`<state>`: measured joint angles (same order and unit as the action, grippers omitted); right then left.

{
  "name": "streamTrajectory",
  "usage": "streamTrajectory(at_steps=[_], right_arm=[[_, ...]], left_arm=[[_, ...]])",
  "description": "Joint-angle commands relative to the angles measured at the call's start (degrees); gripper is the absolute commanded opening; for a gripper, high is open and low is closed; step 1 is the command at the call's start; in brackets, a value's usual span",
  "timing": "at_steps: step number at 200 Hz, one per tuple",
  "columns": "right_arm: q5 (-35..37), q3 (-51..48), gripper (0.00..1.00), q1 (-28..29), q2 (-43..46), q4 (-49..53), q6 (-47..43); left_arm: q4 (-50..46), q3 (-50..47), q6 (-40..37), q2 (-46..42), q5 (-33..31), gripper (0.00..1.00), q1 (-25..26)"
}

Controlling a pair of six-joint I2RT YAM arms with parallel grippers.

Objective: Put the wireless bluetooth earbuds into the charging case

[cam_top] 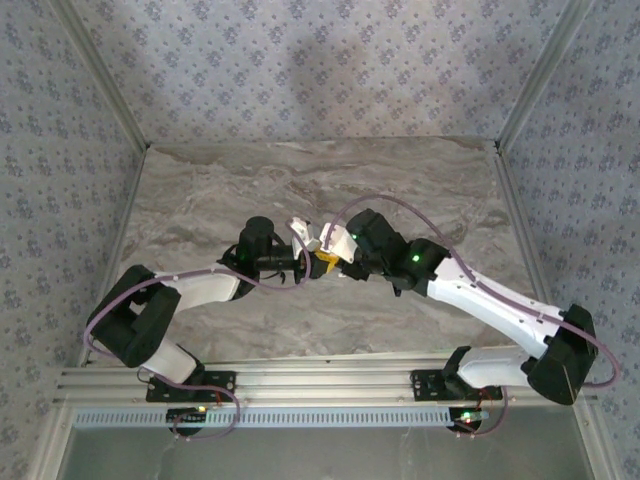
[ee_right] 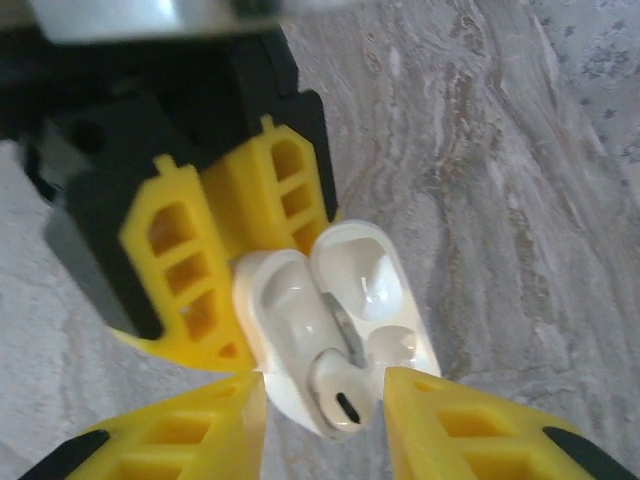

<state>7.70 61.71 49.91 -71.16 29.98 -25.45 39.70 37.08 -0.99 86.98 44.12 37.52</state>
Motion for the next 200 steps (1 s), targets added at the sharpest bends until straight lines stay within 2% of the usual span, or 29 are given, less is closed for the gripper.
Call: streamTrajectory(at_steps=[1, 49, 101, 123, 152, 200], right_arm=[[-6.71, 1.46, 0.42, -1.34, 2.05, 1.42, 4.59], [-15.91, 1.92, 0.58, -5.46, 3.64, 1.27, 9.80], [-27.37, 1.88, 0.60, -13.21, 5.38, -0.24, 18.50], [-33.69, 0.59, 0.58, -18.32, 6.18, -2.48, 24.15], [-39.45, -1.24, 0.47, -23.93, 5.88, -4.23, 30.46], [-42.33, -2.11, 0.36, -25.43, 2.99, -3.45, 33.44]], left_arm=[[1.16, 1.59, -1.13, -1.88, 0.00, 0.16, 0.25], [1.09, 1.59, -1.26, -1.94, 0.00, 0.16, 0.27], [1.11, 1.59, -1.32, -2.13, 0.07, 0.16, 0.25], [1.09, 1.68, -1.30, -2.20, 0.09, 0.16, 0.32], [1.14, 1.83, -1.20, -2.16, 0.33, 0.16, 0.28], [2.16, 1.64, -1.59, -2.14, 1.30, 0.16, 0.44]])
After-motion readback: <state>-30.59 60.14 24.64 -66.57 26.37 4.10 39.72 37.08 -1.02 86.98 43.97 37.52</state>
